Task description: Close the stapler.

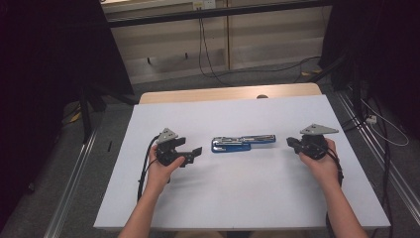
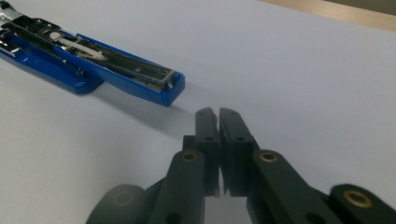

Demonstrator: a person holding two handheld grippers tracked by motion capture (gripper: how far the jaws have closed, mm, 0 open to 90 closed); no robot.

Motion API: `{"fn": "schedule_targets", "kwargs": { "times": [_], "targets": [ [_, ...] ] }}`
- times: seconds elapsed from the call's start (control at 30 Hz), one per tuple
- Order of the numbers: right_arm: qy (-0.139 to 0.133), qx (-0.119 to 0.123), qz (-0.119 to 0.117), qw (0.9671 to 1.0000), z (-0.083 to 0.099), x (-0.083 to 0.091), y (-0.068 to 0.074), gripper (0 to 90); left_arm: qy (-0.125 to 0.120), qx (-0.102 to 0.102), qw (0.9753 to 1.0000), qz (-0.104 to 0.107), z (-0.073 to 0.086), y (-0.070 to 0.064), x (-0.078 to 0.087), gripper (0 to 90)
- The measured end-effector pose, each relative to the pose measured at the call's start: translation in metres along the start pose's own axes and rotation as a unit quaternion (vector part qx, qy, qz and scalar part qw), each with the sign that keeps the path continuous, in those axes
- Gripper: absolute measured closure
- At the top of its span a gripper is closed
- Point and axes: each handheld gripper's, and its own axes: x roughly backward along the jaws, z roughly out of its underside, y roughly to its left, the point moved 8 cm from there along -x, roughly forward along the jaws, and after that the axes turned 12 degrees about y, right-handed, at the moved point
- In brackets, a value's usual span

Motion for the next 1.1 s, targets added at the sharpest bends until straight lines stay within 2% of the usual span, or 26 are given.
{"fn": "schedule_targets", "kwargs": {
  "times": [0.17,0.2,0.3,0.37,0.43,0.5,0.67,0.87,1.03,1.1],
  "targets": [
    [0.011,0.021,0.005,0.9997,-0.006,-0.008,0.006,90.0,0.011,-0.020,0.9997,-0.009,-0.001,-0.004,-0.005,30.9],
    [0.013,0.025,0.006,0.9996,-0.007,-0.010,0.007,90.0,0.011,-0.019,0.9997,-0.009,-0.001,-0.004,-0.006,36.2],
    [0.021,0.025,0.011,0.9994,-0.006,-0.014,0.007,90.0,0.014,-0.020,0.9996,-0.010,-0.001,-0.004,-0.009,46.6],
    [0.024,0.025,0.009,0.9994,-0.006,-0.015,0.007,90.0,0.016,-0.024,0.9996,-0.001,-0.002,-0.007,-0.011,52.9],
    [0.025,0.024,0.008,0.9994,-0.006,-0.016,0.006,90.0,0.021,-0.040,0.9990,-0.005,-0.002,-0.008,-0.012,59.5],
    [0.028,0.025,0.011,0.9992,-0.006,-0.017,0.006,90.0,0.019,-0.048,0.9987,-0.002,-0.003,-0.011,-0.015,68.9],
    [0.030,0.033,0.009,0.9990,-0.006,-0.020,0.009,90.0,0.026,-0.057,0.9981,-0.001,-0.002,-0.013,-0.021,86.9],
    [0.039,0.039,0.011,0.9984,-0.005,-0.024,0.011,90.0,0.034,-0.052,0.9980,0.004,-0.007,-0.016,-0.029,90.0],
    [0.045,0.055,0.012,0.9974,-0.005,-0.025,0.013,90.0,0.040,-0.056,0.9976,0.004,-0.009,-0.020,-0.037,90.0],
    [0.044,0.053,0.008,0.9976,-0.006,-0.026,0.014,90.0,0.045,-0.061,0.9971,0.003,-0.008,-0.020,-0.039,90.0]
  ]
}}
